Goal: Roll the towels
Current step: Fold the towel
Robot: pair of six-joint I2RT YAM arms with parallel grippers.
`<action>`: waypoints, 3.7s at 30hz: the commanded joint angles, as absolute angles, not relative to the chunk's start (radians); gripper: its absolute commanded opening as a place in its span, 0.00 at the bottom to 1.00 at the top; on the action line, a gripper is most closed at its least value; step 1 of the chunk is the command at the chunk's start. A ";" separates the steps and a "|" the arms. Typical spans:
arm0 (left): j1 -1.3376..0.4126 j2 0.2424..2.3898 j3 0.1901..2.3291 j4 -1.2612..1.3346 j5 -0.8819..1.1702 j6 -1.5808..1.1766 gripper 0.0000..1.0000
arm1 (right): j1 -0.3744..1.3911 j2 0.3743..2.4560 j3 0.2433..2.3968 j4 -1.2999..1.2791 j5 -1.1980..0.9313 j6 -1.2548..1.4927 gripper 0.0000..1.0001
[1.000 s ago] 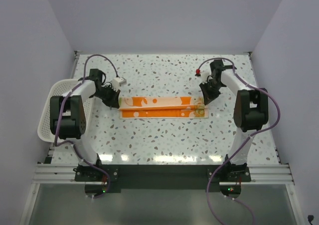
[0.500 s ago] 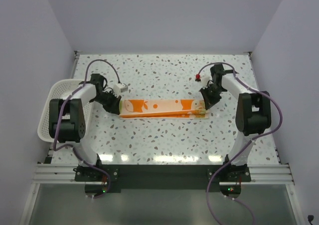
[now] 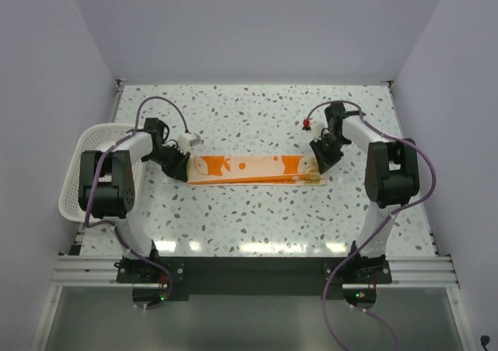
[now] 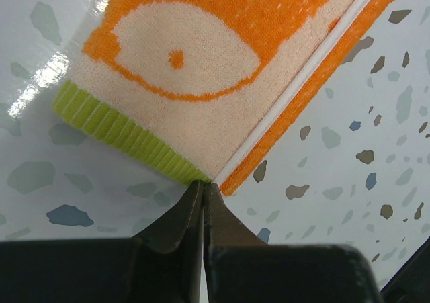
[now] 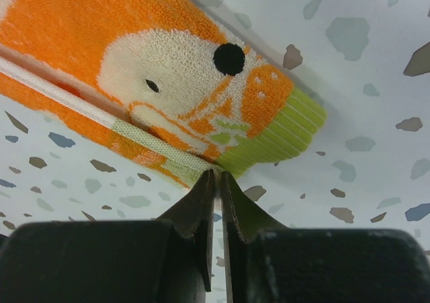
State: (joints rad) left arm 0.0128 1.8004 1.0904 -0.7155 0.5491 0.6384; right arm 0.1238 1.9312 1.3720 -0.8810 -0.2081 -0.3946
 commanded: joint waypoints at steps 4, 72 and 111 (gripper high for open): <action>0.015 1.796 1.101 -0.710 0.506 0.653 0.07 | 0.117 1.901 1.394 -0.933 -0.193 -0.439 0.35; -0.032 2.095 1.568 -0.779 0.535 0.652 0.10 | 0.126 2.237 1.868 -1.230 -0.292 -0.759 0.00; -0.018 2.062 1.628 -0.790 0.563 0.655 0.00 | 0.176 2.299 1.899 -1.233 -0.242 -0.810 0.58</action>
State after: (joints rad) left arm -0.0257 2.0632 1.6077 -0.7925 0.5541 0.6556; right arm 0.1822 2.2795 1.8641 -1.2259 -0.2691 -0.7696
